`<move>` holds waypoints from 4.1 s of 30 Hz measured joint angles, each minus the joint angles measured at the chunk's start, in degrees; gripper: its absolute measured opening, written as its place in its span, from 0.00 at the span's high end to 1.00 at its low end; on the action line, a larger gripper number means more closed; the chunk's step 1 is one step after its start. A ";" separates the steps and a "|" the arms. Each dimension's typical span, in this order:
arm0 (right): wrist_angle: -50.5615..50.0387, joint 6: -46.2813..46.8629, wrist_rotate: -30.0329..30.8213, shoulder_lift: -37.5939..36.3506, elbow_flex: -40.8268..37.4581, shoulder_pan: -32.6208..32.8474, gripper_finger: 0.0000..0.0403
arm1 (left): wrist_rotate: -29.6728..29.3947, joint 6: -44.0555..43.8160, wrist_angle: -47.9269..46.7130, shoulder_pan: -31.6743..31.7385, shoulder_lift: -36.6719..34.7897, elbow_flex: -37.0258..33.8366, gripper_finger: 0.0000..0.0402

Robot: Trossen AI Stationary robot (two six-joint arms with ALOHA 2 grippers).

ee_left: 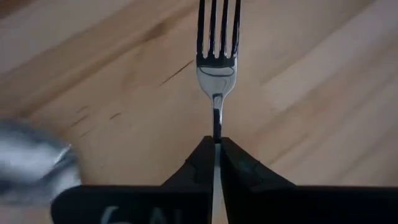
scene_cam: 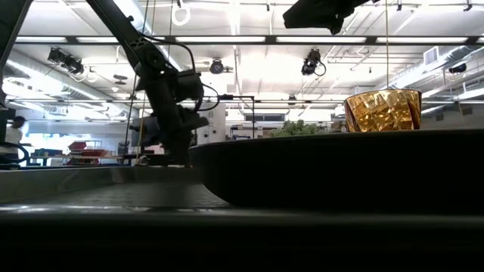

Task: Pick and place plate/cup/fork/spoon on tray
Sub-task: Put the orange fork on the black tray to the left of the black plate

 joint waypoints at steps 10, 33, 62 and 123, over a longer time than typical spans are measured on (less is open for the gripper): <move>0.00 0.00 -0.04 0.00 0.00 0.00 0.70 | 8.49 -1.14 7.14 -0.30 -0.13 0.07 0.96; 0.04 -0.19 -0.04 -0.27 0.00 1.20 0.70 | 9.64 -4.21 15.96 -6.70 0.28 -2.01 0.96; -0.76 2.78 -0.44 -4.72 -0.02 5.40 0.70 | 2.11 -5.91 11.75 -26.37 -10.08 -4.02 0.96; 4.03 -15.41 -5.36 -4.66 0.00 4.76 0.70 | -38.06 -48.97 13.04 -56.33 -7.85 -3.74 0.96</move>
